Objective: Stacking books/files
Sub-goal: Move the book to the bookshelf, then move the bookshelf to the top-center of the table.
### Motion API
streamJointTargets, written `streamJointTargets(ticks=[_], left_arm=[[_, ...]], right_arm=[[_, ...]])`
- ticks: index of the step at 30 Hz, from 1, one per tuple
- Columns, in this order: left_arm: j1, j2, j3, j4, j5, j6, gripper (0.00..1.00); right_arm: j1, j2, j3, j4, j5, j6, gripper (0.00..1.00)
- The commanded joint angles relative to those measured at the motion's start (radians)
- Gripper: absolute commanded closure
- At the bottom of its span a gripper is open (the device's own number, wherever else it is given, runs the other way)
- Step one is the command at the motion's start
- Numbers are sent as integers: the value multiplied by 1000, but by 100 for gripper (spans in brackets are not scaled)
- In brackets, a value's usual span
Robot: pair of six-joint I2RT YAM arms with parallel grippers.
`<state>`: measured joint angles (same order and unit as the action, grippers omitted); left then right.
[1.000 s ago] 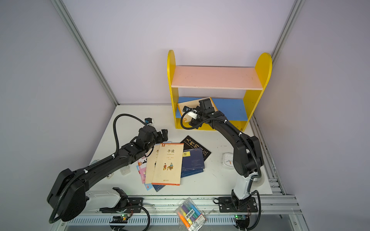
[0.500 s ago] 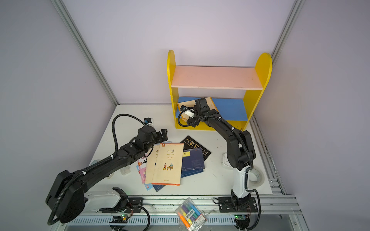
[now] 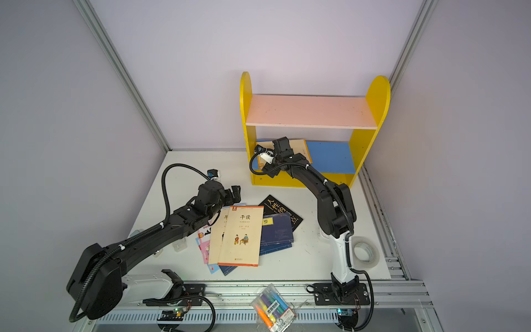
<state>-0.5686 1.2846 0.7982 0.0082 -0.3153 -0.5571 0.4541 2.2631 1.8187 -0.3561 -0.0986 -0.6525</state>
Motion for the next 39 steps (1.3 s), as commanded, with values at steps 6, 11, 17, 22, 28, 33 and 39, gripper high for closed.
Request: streamJointTargets(ticks=[6, 11, 17, 22, 28, 33, 39], left_arm=[[4, 43, 75, 41, 19, 62, 2], [4, 148, 235, 27, 84, 181, 2], [0, 302, 444, 14, 44, 260, 2], [1, 404, 546, 85, -26, 302, 2], [2, 515, 665, 107, -48, 333, 13], [5, 556, 695, 136, -58, 309, 51], [18, 558, 675, 180, -58, 273, 92]], right_arm=[[1, -42, -34, 28, -10, 154, 11], [-11, -158, -128, 50, -41, 252, 9], [-81, -368, -367, 201, -37, 501, 8], [-140, -518, -560, 281, -29, 655, 9], [-139, -612, -673, 272, 44, 736, 10], [-141, -613, -670, 223, 102, 774, 17], [-144, -581, -623, 160, 125, 793, 18]])
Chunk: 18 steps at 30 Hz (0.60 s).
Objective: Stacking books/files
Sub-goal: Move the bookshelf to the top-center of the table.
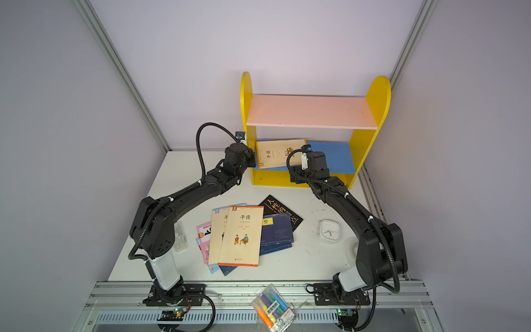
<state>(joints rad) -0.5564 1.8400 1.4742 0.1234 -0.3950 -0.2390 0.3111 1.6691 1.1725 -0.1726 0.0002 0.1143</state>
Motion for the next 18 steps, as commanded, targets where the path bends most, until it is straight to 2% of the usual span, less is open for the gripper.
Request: streamJointTargets(ticks=[1, 2, 10, 18], left_arm=[[7, 0, -1, 62, 25, -42, 96], [7, -2, -1, 57, 25, -38, 100], [30, -84, -60, 1, 3, -52, 100], [79, -255, -239, -26, -50, -95, 100]], right_arm=[[0, 18, 28, -30, 25, 26, 18], [-1, 21, 32, -37, 27, 28, 18], [0, 22, 33, -39, 29, 56, 18], [0, 60, 95, -76, -13, 134, 19]])
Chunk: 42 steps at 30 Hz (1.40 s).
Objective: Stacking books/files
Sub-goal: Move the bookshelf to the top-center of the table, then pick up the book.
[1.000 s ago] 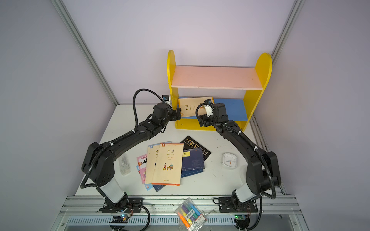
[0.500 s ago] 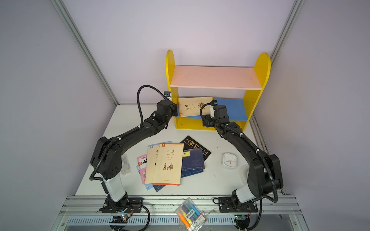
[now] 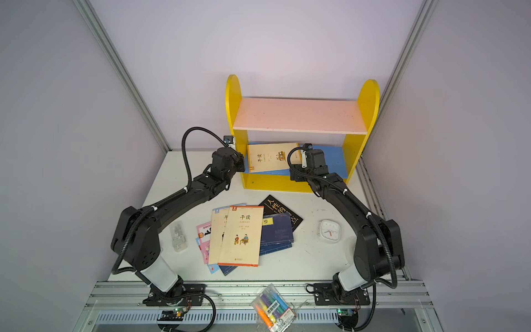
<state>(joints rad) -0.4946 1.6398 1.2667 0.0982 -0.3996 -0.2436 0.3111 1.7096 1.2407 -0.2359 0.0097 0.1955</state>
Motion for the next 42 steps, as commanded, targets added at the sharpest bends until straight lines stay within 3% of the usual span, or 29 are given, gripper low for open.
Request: streamJointTargets(ticks=[1, 11, 20, 21, 31, 34, 42], left_arm=[[24, -77, -55, -8, -52, -96, 100], [34, -233, -209, -58, -58, -163, 100], [26, -259, -243, -80, -25, -215, 100], [26, -255, -242, -82, -27, -215, 97], [27, -262, -240, -94, -30, -205, 33], [26, -289, -253, -100, -46, -194, 24], [25, -361, -304, -106, -59, -192, 21]], right_arm=[[0, 32, 44, -24, -39, 61, 19], [2, 144, 126, -37, -128, 167, 22], [5, 212, 151, -50, -130, 222, 23], [7, 215, 150, -44, -137, 229, 23], [24, 268, 201, -38, -184, 233, 28], [34, 263, 192, -50, -184, 223, 29], [57, 229, 138, -46, -205, 192, 30]])
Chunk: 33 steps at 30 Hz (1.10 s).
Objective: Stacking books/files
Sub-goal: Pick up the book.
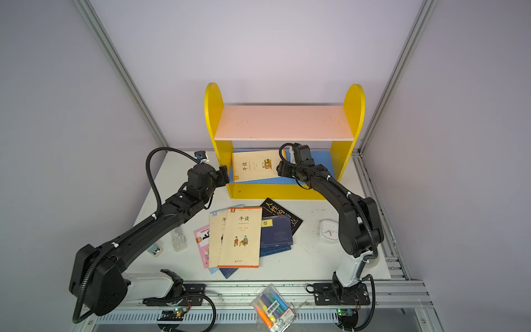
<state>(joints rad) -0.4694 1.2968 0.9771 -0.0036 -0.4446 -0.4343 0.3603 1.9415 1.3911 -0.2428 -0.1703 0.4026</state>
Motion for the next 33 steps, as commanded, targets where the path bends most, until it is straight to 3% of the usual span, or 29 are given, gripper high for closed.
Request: streamJointTargets(ticks=[1, 22, 33], left_arm=[[0, -27, -22, -4, -14, -4, 21], [0, -126, -97, -48, -21, -15, 19], [0, -182, -137, -160, 24, -33, 16]], right_arm=[[11, -6, -17, -42, -30, -19, 30], [63, -33, -52, -79, -40, -16, 30], [52, -71, 9, -197, 106, -100, 24]])
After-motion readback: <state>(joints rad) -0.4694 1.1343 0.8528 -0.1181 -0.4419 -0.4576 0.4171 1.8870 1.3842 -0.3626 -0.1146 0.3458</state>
